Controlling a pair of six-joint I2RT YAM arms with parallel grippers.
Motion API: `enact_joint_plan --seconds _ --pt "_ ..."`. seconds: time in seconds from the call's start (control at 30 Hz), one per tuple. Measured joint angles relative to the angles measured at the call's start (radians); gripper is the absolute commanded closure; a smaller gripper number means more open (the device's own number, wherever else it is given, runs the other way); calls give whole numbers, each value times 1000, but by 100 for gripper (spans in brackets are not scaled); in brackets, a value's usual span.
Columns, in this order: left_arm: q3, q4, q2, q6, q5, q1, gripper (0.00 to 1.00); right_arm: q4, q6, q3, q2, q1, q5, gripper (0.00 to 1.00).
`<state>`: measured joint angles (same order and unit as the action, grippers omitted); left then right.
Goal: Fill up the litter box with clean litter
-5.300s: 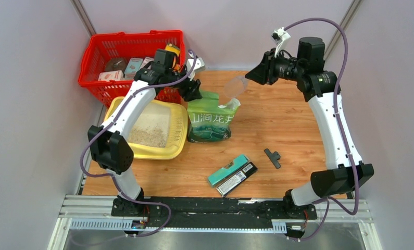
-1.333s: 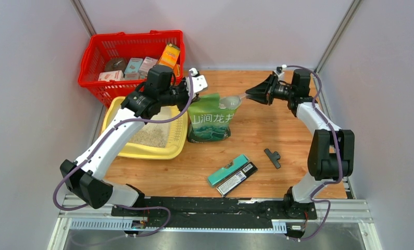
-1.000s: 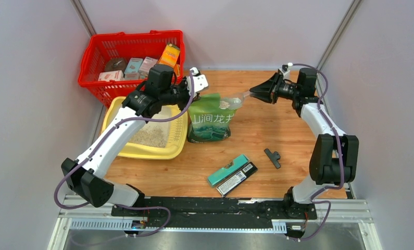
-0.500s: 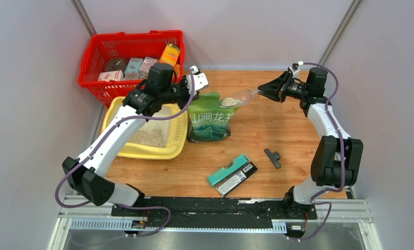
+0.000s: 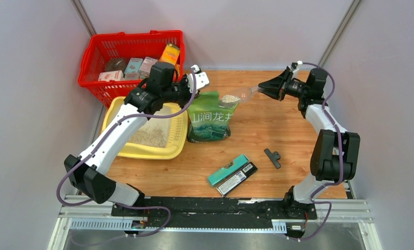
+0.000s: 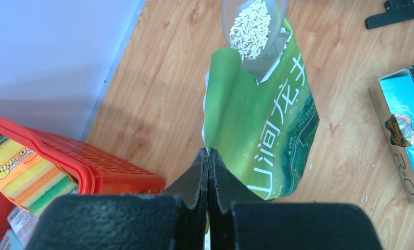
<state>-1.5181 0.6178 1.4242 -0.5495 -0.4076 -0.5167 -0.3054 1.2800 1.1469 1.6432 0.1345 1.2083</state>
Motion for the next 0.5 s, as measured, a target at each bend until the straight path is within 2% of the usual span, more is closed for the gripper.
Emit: enact_joint_plan --seconds 0.5 --pt "-83 -8 112 27 102 2 100 38 6 27 -5 -24 16 100"
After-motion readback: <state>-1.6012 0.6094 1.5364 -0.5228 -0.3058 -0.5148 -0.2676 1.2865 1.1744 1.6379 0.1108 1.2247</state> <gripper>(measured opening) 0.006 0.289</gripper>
